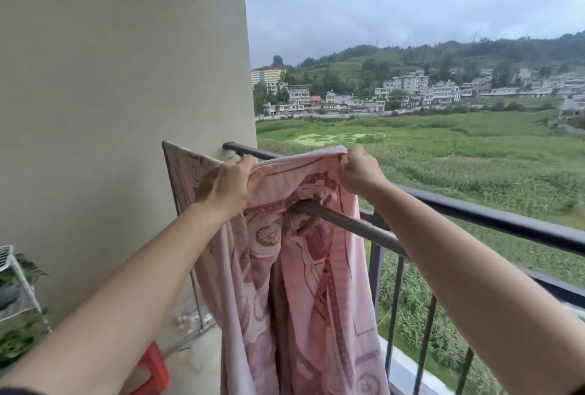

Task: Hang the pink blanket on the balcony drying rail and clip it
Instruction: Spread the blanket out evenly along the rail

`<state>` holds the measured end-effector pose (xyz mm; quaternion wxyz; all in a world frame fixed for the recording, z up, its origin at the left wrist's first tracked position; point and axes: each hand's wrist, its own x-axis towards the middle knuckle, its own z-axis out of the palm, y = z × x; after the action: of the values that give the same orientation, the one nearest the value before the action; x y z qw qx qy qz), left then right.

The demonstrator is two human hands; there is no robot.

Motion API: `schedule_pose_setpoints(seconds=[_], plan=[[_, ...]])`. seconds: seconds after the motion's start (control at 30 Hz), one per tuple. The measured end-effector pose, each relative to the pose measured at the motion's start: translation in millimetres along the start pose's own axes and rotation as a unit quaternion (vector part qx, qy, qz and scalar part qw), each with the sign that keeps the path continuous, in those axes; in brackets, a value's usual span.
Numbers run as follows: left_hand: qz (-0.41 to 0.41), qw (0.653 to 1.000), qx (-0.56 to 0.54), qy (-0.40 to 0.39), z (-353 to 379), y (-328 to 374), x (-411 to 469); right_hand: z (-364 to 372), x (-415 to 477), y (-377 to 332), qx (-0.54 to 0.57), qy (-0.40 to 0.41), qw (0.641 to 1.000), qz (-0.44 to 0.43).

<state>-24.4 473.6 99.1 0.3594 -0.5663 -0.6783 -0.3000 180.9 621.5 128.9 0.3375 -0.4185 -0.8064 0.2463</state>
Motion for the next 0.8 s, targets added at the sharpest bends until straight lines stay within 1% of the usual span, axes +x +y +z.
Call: schedule_pose_setpoints(seconds=[0.07, 0.13, 0.23, 0.3, 0.33, 0.37, 0.43, 0.47, 0.5, 0.57, 0.6, 0.63, 0.67, 0.7, 0.73, 0.77, 0.8], plan=[[0.006, 0.998, 0.059, 0.03, 1.8, -23.4, 14.8, 14.1, 25.5, -4.7, -0.035, 0.045, 0.996, -0.075], [-0.016, 0.994, 0.109, 0.024, 3.4, -48.9, 29.0, 26.9, 52.7, -9.2, -0.073, 0.091, 0.98, -0.16], [-0.099, 0.981, 0.164, 0.031, 11.2, -89.2, 45.7, 50.9, 92.7, -22.2, -0.112, 0.134, 0.943, -0.282], [-0.166, 0.965, 0.197, 0.043, 17.3, -110.4, 49.4, 73.6, 113.4, -33.6, -0.15, 0.126, 0.917, -0.349], [-0.197, 0.957, 0.211, 0.039, 20.8, -119.4, 48.7, 86.0, 120.5, -38.4, -0.172, 0.102, 0.909, -0.366], [-0.227, 0.947, 0.226, 0.022, 25.4, -128.8, 45.5, 98.3, 125.3, -41.9, -0.176, 0.065, 0.911, -0.367], [-0.266, 0.927, 0.261, -0.048, 36.2, -145.1, 33.7, 122.0, 132.6, -43.8, -0.152, -0.021, 0.931, -0.33], [-0.271, 0.918, 0.273, -0.094, 42.4, -150.9, 25.8, 134.2, 136.7, -41.8, -0.156, -0.064, 0.935, -0.31], [-0.271, 0.91, 0.281, -0.14, 49.5, -154.4, 18.2, 145.6, 139.3, -40.1, -0.189, -0.107, 0.929, -0.298], [-0.285, 0.881, 0.298, -0.232, 64.9, -156.4, 5.7, 166.6, 142.4, -36.2, -0.264, -0.204, 0.902, -0.275], [-0.306, 0.863, 0.299, -0.268, 72.3, -154.2, 1.2, 174.1, 142.6, -35.2, -0.267, -0.244, 0.895, -0.26], [-0.338, 0.852, 0.283, -0.282, 80.1, -149.5, -2.9, 179.0, 142.9, -35.0, -0.258, -0.269, 0.894, -0.25], [-0.359, 0.854, 0.261, -0.271, 86.7, -143.1, -6.8, 182.1, 143.2, -35.5, -0.248, -0.277, 0.897, -0.241], [-0.367, 0.876, 0.224, -0.219, 93.0, -135.5, -11.4, 184.2, 143.6, -36.1, -0.25, -0.274, 0.898, -0.238], [-0.353, 0.91, 0.173, -0.134, 98.1, -125.0, -15.9, 185.0, 144.2, -36.5, -0.259, -0.266, 0.898, -0.234], [-0.318, 0.941, 0.111, -0.034, 102.6, -111.4, -20.4, 185.2, 145.8, -35.8, -0.271, -0.252, 0.902, -0.223], [-0.272, 0.96, 0.054, 0.034, 106.8, -95.9, -26.2, 185.4, 146.4, -35.1, -0.279, -0.238, 0.909, -0.199]])
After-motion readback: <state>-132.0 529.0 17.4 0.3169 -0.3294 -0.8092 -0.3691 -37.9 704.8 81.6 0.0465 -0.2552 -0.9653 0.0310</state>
